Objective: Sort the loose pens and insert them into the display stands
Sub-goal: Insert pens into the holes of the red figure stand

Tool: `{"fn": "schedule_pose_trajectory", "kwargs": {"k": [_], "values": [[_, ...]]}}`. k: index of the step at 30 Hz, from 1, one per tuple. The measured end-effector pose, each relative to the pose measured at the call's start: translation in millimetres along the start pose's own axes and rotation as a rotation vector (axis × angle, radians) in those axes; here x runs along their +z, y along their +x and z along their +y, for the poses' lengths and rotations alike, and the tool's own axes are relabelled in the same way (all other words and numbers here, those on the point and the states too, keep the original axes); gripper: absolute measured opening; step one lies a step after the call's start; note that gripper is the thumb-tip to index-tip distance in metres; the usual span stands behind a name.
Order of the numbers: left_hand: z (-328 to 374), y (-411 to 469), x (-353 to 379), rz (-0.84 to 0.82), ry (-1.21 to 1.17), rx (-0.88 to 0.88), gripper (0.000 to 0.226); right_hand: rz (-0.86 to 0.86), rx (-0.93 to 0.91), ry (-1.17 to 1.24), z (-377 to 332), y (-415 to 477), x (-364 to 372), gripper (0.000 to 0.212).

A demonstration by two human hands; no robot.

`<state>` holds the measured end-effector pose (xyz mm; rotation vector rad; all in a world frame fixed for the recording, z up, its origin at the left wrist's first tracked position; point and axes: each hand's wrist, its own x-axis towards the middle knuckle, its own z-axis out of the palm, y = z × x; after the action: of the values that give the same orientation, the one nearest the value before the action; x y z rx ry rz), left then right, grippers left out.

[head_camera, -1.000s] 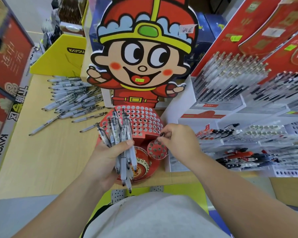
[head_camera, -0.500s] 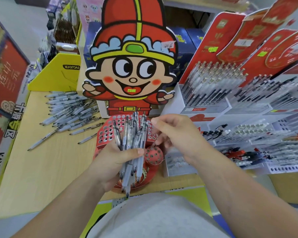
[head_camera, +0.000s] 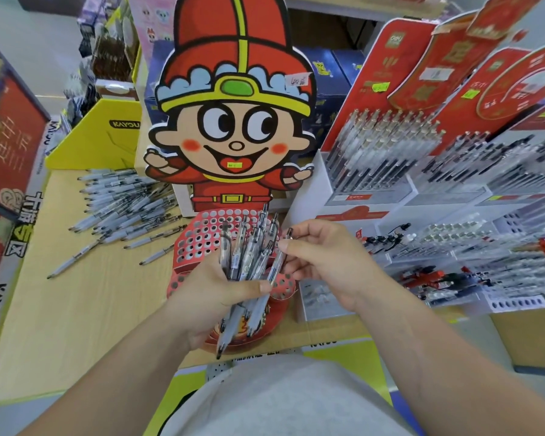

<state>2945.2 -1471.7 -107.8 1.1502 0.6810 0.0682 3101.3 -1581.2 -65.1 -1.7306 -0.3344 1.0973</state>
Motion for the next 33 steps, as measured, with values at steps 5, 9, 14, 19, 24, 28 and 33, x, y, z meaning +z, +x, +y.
{"fn": "schedule_pose_trajectory", "kwargs": {"k": [5,9,14,19,24,28,33], "values": [[-9.0,4.0,-7.3,0.148,-0.067,-0.017,0.016,0.146,-0.117,0.017,-4.2,-0.6,-18.7,0.010],[-16.0,3.9,-14.7,0.212,-0.093,0.008,0.020,0.249,-0.212,-0.113,5.5,-1.5,-30.8,0.011],[-24.1,1.1,-18.7,0.245,-0.107,-0.019,0.017,0.339,-0.271,-0.348,31.3,6.9,-34.3,0.015],[-33.1,1.5,-20.2,0.256,-0.128,-0.031,0.024,0.393,-0.420,-0.647,46.7,8.7,-31.6,0.011],[-37.8,3.1,-19.6,0.250,-0.128,-0.043,0.026,0.392,-0.466,-0.741,60.6,15.7,-23.8,0.010],[-39.3,4.5,-21.8,0.249,-0.131,-0.047,0.027,0.435,-0.473,-0.766,68.6,19.6,-27.0,0.011],[-39.9,6.1,-22.4,0.254,-0.127,-0.045,0.026,0.455,-0.483,-0.807,67.6,22.6,-30.4,0.011]]}}
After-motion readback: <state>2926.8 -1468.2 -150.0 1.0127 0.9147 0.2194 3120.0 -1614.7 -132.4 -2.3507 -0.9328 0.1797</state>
